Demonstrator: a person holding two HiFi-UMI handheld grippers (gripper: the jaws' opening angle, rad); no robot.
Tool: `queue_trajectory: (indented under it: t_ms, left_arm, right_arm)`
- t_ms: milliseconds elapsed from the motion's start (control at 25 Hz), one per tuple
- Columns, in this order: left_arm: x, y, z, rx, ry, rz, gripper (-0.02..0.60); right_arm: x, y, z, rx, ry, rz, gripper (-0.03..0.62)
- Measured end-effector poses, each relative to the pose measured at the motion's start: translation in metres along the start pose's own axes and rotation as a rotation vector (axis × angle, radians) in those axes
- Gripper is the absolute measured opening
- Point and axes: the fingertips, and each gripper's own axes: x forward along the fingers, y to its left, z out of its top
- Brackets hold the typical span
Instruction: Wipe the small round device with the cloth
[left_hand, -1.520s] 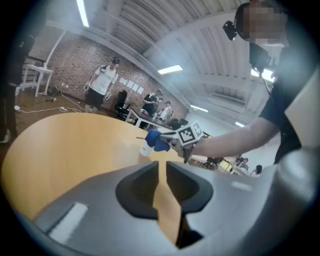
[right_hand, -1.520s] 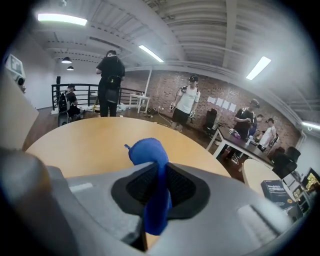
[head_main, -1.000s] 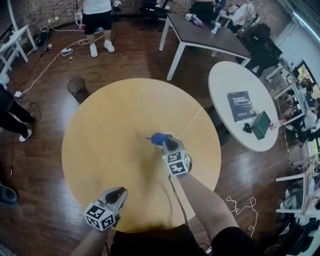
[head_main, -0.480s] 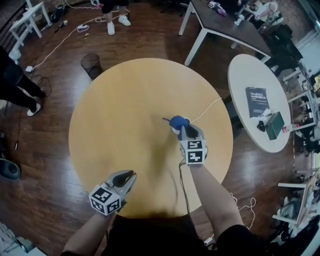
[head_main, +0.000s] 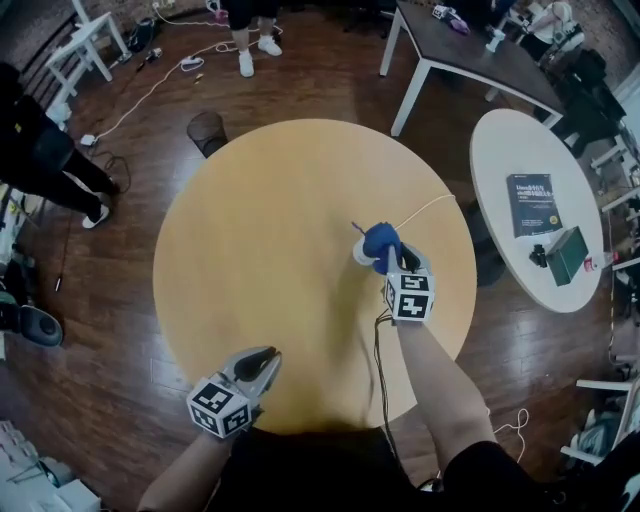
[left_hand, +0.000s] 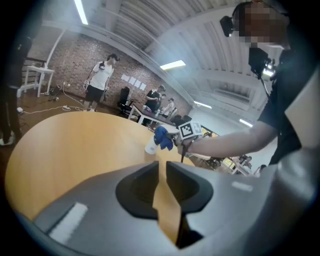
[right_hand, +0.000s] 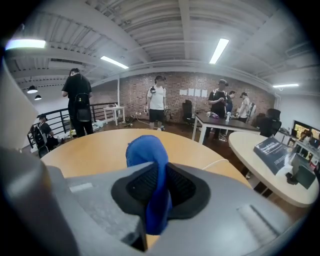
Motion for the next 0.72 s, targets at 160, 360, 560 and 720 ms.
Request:
queue_trajectory:
  t_ms: [160, 360, 560, 720]
  left_arm:
    - [-0.002, -0.012, -0.001, 0.01, 0.002, 0.034, 0.052]
    - [-0.004, -0.023, -0.006, 0.014, -0.005, 0.072, 0.052]
    - [-0.009, -0.031, -0.01, 0.015, -0.01, 0.104, 0.052]
    - [-0.008, -0.038, -0.005, 0.025, -0.028, 0.115, 0.052]
  right_arm:
    - [0.012, 0.003, -0.01, -0.024, 0.045, 0.066, 0.048]
    - [0.016, 0.004, -0.036, -0.052, 0.108, 0.108, 0.048]
    - [0.013, 0.037, -0.09, -0.091, 0.271, 0.265, 0.048]
    - [0.001, 0.038, -0.086, -0.098, 0.174, 0.243, 0.048]
